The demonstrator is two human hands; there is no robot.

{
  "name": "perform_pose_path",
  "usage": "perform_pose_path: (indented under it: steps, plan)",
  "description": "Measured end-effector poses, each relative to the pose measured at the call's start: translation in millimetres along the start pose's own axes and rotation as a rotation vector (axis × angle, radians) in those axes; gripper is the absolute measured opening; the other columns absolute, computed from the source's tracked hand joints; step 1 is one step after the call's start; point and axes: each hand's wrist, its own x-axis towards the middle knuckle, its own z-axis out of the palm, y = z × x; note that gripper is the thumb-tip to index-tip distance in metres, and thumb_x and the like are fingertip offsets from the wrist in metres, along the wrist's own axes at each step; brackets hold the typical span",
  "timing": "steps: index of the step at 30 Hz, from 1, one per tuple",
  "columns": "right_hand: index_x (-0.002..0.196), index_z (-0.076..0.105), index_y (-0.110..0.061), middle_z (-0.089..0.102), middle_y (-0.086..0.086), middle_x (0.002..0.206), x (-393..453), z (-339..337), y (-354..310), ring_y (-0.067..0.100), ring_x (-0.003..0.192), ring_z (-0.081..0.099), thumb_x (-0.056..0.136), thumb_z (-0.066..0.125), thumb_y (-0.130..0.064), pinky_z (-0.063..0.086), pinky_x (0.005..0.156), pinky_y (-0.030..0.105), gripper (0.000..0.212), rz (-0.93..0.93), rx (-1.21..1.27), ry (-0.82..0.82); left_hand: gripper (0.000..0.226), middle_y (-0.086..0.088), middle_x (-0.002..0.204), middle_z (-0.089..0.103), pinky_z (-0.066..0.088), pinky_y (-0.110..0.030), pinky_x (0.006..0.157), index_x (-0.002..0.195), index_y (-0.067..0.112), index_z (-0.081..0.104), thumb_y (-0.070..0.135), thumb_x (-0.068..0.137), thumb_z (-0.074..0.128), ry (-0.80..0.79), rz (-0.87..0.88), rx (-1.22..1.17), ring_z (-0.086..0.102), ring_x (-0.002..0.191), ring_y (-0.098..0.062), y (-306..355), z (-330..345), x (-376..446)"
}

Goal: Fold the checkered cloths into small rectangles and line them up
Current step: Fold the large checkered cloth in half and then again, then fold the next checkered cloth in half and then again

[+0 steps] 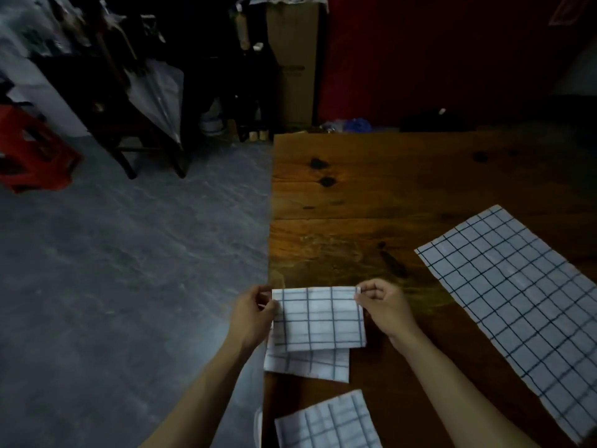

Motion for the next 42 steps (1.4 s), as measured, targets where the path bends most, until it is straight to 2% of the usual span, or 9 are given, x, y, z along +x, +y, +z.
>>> perform_pose_path:
  steps: [9, 12, 15, 17, 21, 27, 31, 37, 42]
  plan:
    - [0.092, 0.065, -0.02, 0.069, -0.001, 0.093, 55, 27, -21, 0.017, 0.09, 0.065, 0.087, 0.068, -0.014, 0.058, 0.079, 0.042, 0.008, 0.028, -0.1, 0.133, 0.028, -0.002, 0.086, 0.072, 0.06, -0.044, 0.076, 0.115, 0.015, 0.063, 0.011, 0.088, 0.066, -0.018, -0.072, 0.007, 0.07, 0.079, -0.019, -2, -2, 66]
    - [0.113, 0.063, -0.02, 0.065, 0.001, 0.117, 70, 31, -17, 0.02, 0.105, 0.061, 0.091, 0.066, -0.018, 0.054, 0.088, 0.04, 0.022, 0.064, -0.178, 0.08, 0.028, 0.001, 0.096, 0.071, 0.058, -0.04, 0.081, 0.115, 0.017, 0.063, 0.016, 0.087, 0.065, -0.042, -0.057, 0.131, 0.068, 0.087, -0.018, 0, 3, 81]
    - [0.134, 0.052, -0.021, 0.052, 0.0, 0.137, 74, 33, -10, 0.019, 0.119, 0.054, 0.093, 0.063, -0.022, 0.047, 0.08, 0.026, 0.042, 0.101, -0.283, 0.013, 0.023, -0.001, 0.104, 0.07, 0.056, -0.037, 0.082, 0.111, 0.018, 0.063, 0.022, 0.088, 0.064, -0.063, -0.016, 0.307, 0.067, 0.093, -0.022, -5, 5, 87]
    - [0.131, 0.053, -0.022, 0.052, -0.001, 0.136, 72, 29, -2, 0.016, 0.119, 0.053, 0.094, 0.062, -0.022, 0.045, 0.073, 0.021, 0.039, 0.079, -0.301, -0.023, 0.017, 0.001, 0.101, 0.069, 0.056, -0.035, 0.079, 0.105, 0.02, 0.064, 0.02, 0.088, 0.064, -0.047, 0.018, 0.328, 0.067, 0.087, -0.019, -8, 6, 84]
    - [0.127, 0.057, -0.022, 0.057, -0.004, 0.13, 62, 19, 12, 0.011, 0.114, 0.054, 0.094, 0.062, -0.022, 0.049, 0.083, 0.023, 0.034, 0.055, -0.334, -0.041, 0.012, 0.003, 0.097, 0.063, 0.053, -0.03, 0.075, 0.098, 0.021, 0.067, 0.018, 0.087, 0.066, -0.034, 0.083, 0.357, 0.065, 0.082, -0.018, -14, 7, 78]
    - [0.124, 0.057, -0.026, 0.055, -0.006, 0.13, 32, 7, 4, 0.01, 0.116, 0.053, 0.094, 0.062, -0.022, 0.046, 0.082, 0.021, 0.031, 0.005, -0.355, -0.002, 0.011, -0.001, 0.094, 0.068, 0.051, -0.029, 0.074, 0.101, 0.019, 0.065, 0.024, 0.091, 0.063, -0.046, 0.139, 0.367, 0.066, 0.087, -0.021, -4, 4, 65]
    - [0.125, 0.055, -0.028, 0.053, -0.006, 0.132, -1, -4, -6, 0.01, 0.118, 0.051, 0.094, 0.06, -0.024, 0.05, 0.089, 0.027, 0.031, -0.043, -0.395, 0.05, 0.021, -0.007, 0.104, 0.068, 0.05, -0.031, 0.079, 0.109, 0.016, 0.065, 0.024, 0.089, 0.066, -0.093, 0.257, 0.335, 0.064, 0.093, -0.023, 6, 6, 54]
    - [0.131, 0.05, -0.033, 0.046, -0.007, 0.137, -61, -37, -6, 0.013, 0.124, 0.046, 0.094, 0.06, -0.034, 0.045, 0.1, 0.033, 0.038, -0.129, -0.588, 0.13, 0.025, -0.002, 0.126, 0.06, 0.05, -0.035, 0.091, 0.114, 0.022, 0.063, 0.031, 0.09, 0.065, -0.271, 0.446, 0.378, 0.059, 0.112, -0.019, 38, 27, 30]
    - [0.133, 0.048, -0.034, 0.045, -0.008, 0.138, -98, -68, 0, 0.011, 0.128, 0.042, 0.094, 0.058, -0.037, 0.038, 0.104, 0.03, 0.04, -0.153, -0.617, 0.189, 0.027, 0.0, 0.13, 0.056, 0.048, -0.033, 0.093, 0.117, 0.024, 0.061, 0.034, 0.092, 0.062, -0.331, 0.582, 0.409, 0.056, 0.116, -0.017, 61, 44, -8]
